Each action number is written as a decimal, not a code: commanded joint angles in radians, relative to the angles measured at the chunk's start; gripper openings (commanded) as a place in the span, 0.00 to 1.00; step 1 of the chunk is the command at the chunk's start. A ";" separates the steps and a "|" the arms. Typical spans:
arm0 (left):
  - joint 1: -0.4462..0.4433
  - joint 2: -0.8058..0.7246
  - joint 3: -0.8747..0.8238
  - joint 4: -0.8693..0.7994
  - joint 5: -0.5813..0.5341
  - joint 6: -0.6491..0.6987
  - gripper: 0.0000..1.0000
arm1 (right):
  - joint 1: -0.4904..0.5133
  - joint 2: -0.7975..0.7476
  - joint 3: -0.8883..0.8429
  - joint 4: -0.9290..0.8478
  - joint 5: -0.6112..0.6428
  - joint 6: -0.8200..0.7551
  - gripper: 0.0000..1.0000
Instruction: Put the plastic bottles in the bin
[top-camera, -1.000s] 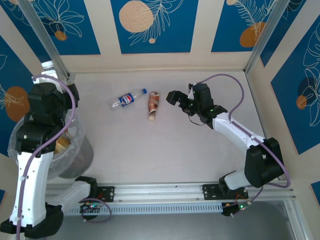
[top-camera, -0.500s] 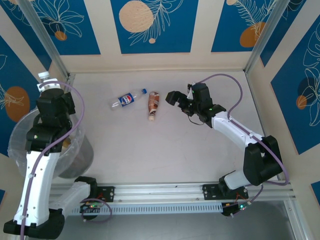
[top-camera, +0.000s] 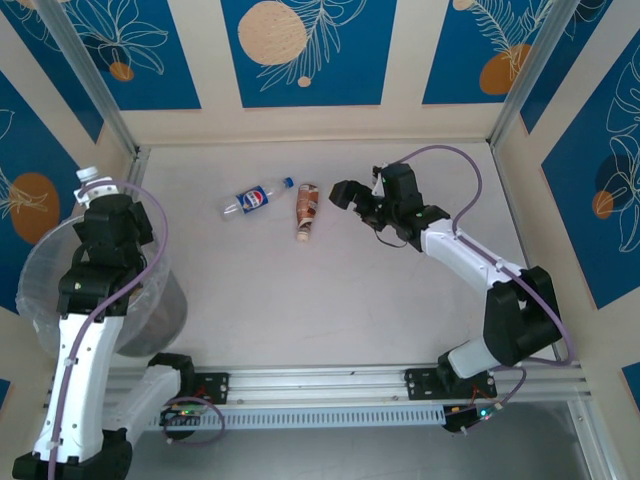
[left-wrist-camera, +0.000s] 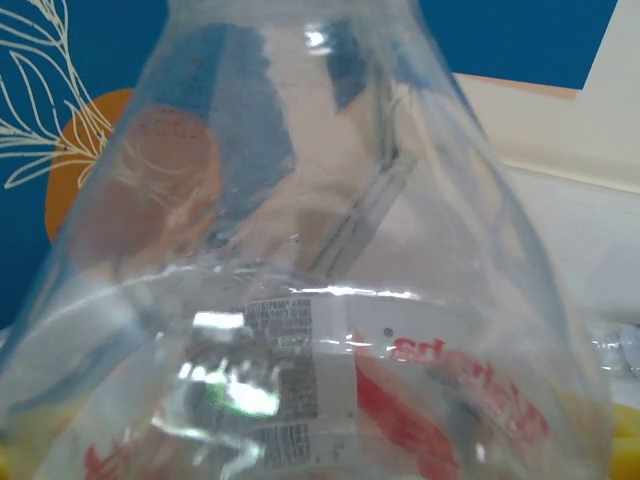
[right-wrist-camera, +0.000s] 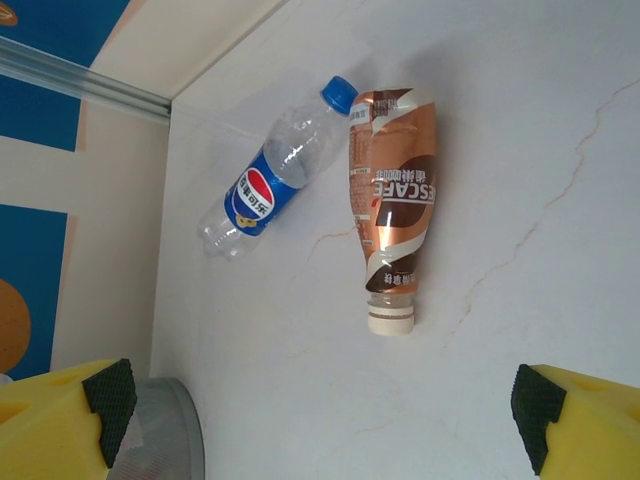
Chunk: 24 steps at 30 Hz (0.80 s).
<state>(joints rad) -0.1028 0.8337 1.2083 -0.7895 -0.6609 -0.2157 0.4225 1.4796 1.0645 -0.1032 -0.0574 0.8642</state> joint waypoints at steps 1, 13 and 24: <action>0.019 -0.002 -0.004 -0.025 0.023 -0.057 0.78 | -0.004 0.014 0.040 -0.021 -0.031 -0.001 0.99; 0.022 0.028 0.099 -0.087 0.166 -0.112 0.99 | 0.001 0.048 0.073 -0.032 -0.045 0.003 0.98; 0.022 0.050 0.086 -0.067 0.301 -0.112 0.99 | 0.002 0.060 0.087 -0.056 -0.040 -0.011 0.98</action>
<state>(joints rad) -0.0944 0.8818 1.2785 -0.8543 -0.4171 -0.3164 0.4225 1.5284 1.1137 -0.1284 -0.0834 0.8639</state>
